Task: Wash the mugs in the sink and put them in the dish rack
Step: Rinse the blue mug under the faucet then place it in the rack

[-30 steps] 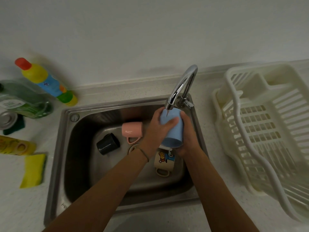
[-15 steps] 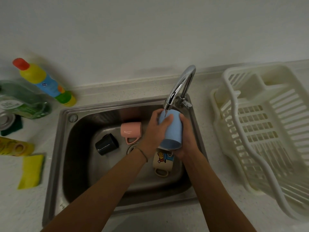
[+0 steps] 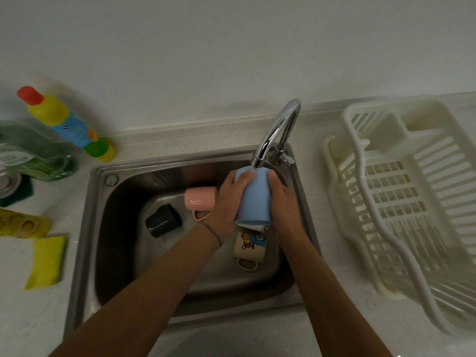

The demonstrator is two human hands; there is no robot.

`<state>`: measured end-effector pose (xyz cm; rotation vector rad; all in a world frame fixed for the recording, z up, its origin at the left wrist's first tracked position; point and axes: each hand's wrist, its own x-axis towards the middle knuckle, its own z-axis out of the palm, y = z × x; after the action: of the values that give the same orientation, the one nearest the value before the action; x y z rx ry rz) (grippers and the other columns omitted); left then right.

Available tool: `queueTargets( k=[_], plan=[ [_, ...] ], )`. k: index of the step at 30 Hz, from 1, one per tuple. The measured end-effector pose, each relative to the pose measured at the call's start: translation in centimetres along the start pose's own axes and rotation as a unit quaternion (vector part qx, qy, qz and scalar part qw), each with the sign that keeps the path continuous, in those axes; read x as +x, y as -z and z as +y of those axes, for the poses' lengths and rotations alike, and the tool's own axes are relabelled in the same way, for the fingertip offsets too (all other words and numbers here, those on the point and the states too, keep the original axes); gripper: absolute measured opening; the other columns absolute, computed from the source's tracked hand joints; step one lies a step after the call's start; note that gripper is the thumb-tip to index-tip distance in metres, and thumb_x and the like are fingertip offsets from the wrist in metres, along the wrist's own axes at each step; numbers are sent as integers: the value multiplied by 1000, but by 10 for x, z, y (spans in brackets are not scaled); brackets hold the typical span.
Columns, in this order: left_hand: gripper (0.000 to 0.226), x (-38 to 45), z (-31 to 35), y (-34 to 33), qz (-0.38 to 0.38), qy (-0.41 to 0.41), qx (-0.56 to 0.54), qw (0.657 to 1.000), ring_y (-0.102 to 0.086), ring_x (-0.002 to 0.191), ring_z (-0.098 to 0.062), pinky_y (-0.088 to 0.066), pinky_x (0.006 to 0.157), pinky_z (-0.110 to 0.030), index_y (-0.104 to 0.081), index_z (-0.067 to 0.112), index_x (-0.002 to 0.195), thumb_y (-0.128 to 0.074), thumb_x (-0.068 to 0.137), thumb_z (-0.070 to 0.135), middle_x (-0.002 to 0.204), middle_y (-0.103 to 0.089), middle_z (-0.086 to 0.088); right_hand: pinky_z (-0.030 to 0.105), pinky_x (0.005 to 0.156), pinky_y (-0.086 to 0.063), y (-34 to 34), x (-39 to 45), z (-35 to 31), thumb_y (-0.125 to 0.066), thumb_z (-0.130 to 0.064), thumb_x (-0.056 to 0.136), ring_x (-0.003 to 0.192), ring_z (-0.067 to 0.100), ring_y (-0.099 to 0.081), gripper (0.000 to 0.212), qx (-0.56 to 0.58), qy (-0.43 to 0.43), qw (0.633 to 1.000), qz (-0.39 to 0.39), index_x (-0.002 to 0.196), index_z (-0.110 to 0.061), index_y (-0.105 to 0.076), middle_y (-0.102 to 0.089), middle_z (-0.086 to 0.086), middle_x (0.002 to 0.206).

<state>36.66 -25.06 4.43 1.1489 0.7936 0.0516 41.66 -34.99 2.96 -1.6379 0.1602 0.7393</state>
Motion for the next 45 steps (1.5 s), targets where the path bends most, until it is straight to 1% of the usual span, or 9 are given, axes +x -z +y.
queueTargets(
  k=[5,8,12,19,25,29,33,39,45],
  plan=[
    [25,12,9,-5,43,-42,60,996,-65,105,-24,-57,91,-42,-62,19,114,-49,105,39,115,-65,-8,22,72,-50,-8,-4,-3,-63,-47,94,97,4,-59,48,-50,85,995,-1,135,-37,-41,-54,-17,112],
    [34,16,10,-6,40,-15,56,998,-66,107,-28,-55,99,-51,-64,23,106,-40,108,47,115,-67,-12,36,77,-58,-6,-4,-4,-72,-52,85,106,19,-63,67,5,29,999,-25,142,-33,-42,-58,0,124],
    [41,20,20,0,55,75,-50,994,-68,83,-24,-59,72,-34,-68,15,101,-43,107,47,94,-71,-11,54,88,-59,1,-5,0,-76,-59,66,109,32,-68,76,151,-71,981,-97,132,-28,-57,-68,12,122],
    [17,16,10,-14,4,-42,66,997,-64,100,-25,-54,74,-32,-53,19,118,-46,107,29,113,-61,-7,43,76,-58,0,2,-5,-81,-55,66,109,33,-67,82,196,-98,974,-52,134,-20,-53,-64,16,125],
    [42,21,21,-4,59,71,14,996,-68,87,-24,-58,82,-40,-66,17,100,-41,107,51,98,-70,-11,44,79,-58,7,-7,1,-70,-52,72,99,28,-71,63,193,-86,970,-120,126,-23,-59,-70,14,118],
    [39,15,17,-11,50,40,-11,998,-69,86,-24,-57,79,-38,-64,21,100,-37,109,47,94,-70,-9,42,73,-58,8,-9,-2,-77,-50,72,98,28,-69,59,204,-100,968,-108,120,-21,-61,-69,15,117],
    [12,8,4,-21,16,-49,101,994,-65,100,-25,-55,85,-44,-54,29,107,-46,107,39,110,-61,-4,39,69,-58,10,-8,-1,-80,-54,60,104,31,-68,85,250,-114,958,-88,132,-14,-57,-66,20,125],
    [40,15,38,-14,58,10,52,997,-61,64,-14,-50,62,-26,-58,17,76,-44,109,34,73,-61,-2,42,75,-59,12,-15,-4,-85,-56,56,99,29,-70,92,247,-82,953,-154,134,-15,-57,-69,18,121],
    [19,7,15,-23,11,-54,81,995,-67,97,-31,-56,84,-45,-54,32,94,-44,109,26,100,-62,-6,39,68,-59,11,-9,-2,-94,-63,32,95,26,-72,119,294,-91,942,-137,133,-14,-56,-69,16,114]
  ],
)
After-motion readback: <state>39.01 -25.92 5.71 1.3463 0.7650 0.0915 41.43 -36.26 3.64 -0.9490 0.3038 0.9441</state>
